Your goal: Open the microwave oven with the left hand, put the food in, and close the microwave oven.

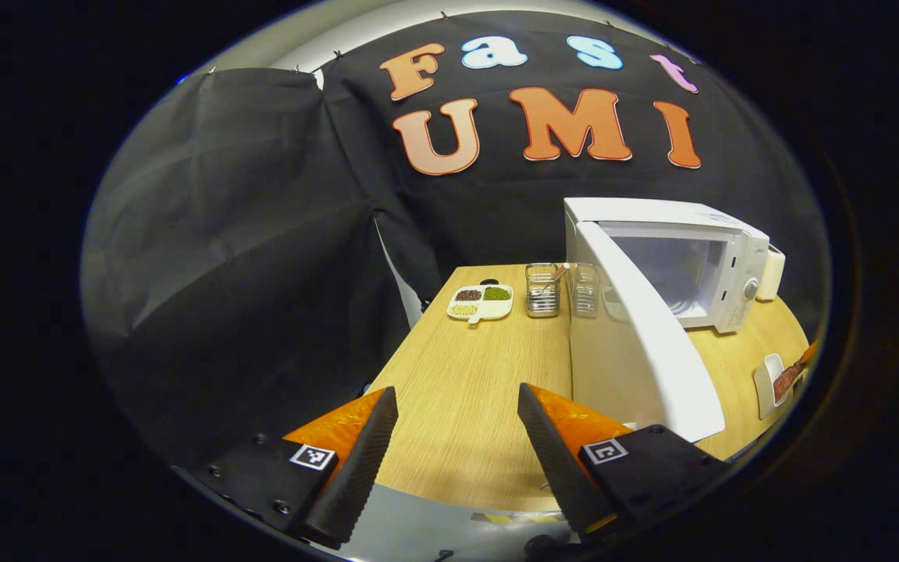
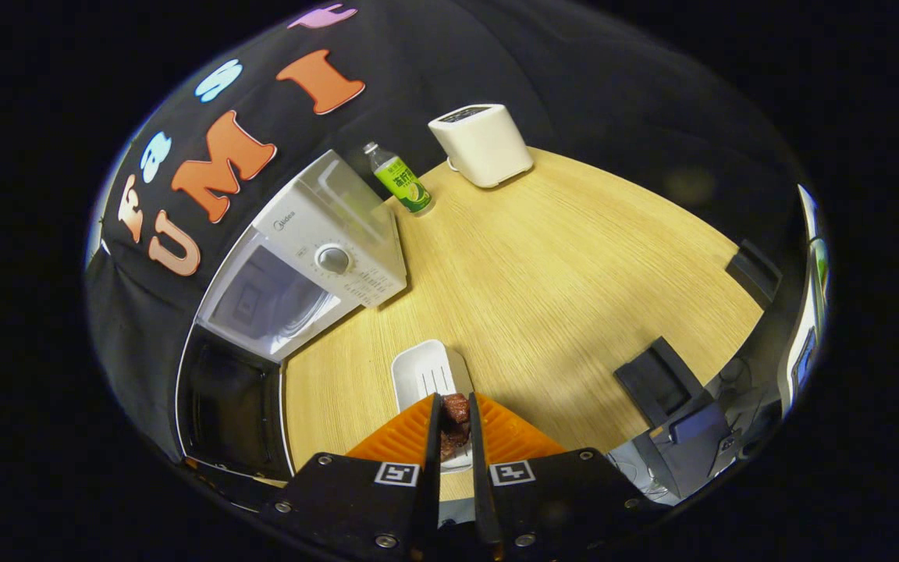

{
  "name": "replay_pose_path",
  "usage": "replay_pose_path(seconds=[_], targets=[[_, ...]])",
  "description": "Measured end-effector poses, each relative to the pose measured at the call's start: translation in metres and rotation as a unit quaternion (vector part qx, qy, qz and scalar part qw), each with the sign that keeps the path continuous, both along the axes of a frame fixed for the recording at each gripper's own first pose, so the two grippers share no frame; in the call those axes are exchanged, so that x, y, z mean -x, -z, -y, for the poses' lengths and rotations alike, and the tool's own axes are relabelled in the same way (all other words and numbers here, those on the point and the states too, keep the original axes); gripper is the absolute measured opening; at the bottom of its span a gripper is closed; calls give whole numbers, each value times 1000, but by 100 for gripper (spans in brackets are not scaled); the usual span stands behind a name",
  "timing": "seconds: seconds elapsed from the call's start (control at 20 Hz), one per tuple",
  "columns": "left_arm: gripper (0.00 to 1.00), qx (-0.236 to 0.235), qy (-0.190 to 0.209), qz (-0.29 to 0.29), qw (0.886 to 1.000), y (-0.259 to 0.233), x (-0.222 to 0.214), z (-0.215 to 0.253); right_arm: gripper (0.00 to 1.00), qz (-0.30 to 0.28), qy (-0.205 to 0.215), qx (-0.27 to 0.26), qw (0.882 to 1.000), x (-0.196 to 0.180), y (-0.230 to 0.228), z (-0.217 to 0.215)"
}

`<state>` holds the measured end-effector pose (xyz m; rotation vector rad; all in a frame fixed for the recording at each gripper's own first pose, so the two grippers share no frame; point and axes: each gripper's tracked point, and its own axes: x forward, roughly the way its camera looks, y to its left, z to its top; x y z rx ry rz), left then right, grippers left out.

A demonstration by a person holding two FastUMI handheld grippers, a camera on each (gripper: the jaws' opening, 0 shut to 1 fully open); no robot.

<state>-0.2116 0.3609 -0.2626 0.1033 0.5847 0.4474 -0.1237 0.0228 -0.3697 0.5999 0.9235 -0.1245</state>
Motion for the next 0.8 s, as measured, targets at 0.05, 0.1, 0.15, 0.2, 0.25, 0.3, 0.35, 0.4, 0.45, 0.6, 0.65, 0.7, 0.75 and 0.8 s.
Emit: replay_pose_path(seconds=[0.05, 0.1, 0.15, 0.2, 0.25, 0.3, 0.35, 0.4, 0.45, 0.6, 0.65, 0.7, 0.75, 0.8], targets=[[99, -2, -2, 1, 1000, -1, -1, 1, 20, -4, -1, -9, 1000, -2, 4, -2], [99, -3, -5, -2, 1000, 0, 0, 3, 21, -12, 1, -14, 1000, -1, 10, -1], [99, -4, -6, -4, 1000, -1, -1, 4, 23, -19, 4, -16, 1000, -1, 17, 1], [99, -5, -7, -3, 1000, -3, -1, 5, 26, -16, 5, -28, 999, -2, 17, 0], [99, -5, -7, -3, 1000, -3, -1, 6, 28, -14, 9, -37, 999, -5, 19, 0], [99, -5, -7, -6, 1000, -2, -1, 8, 29, -15, 11, -41, 999, -3, 22, 2], [99, -6, -7, -8, 1000, -2, -2, 8, 33, -16, 14, -43, 999, -4, 25, 4], [99, -7, -6, -9, 1000, -3, -3, 8, 43, -19, 19, -47, 999, -3, 27, 5], [99, -8, -5, -8, 1000, -3, -5, 9, 49, -24, 21, -54, 998, -2, 30, 5], [99, -8, -3, -8, 1000, -3, -9, 10, 71, -41, 17, -82, 996, 9, 35, -7], [99, -8, -4, -7, 1000, -4, -10, 10, 73, -34, 25, -83, 996, 8, 34, -7], [99, -6, -4, -7, 1000, -3, -10, 10, 73, -25, 32, -83, 996, 4, 34, -6], [99, -4, -5, -7, 1000, -3, -11, 11, 73, -20, 39, -89, 995, 1, 33, -6], [99, -4, -4, -7, 1000, -2, -11, 11, 73, -14, 48, -99, 994, -2, 30, -7]])
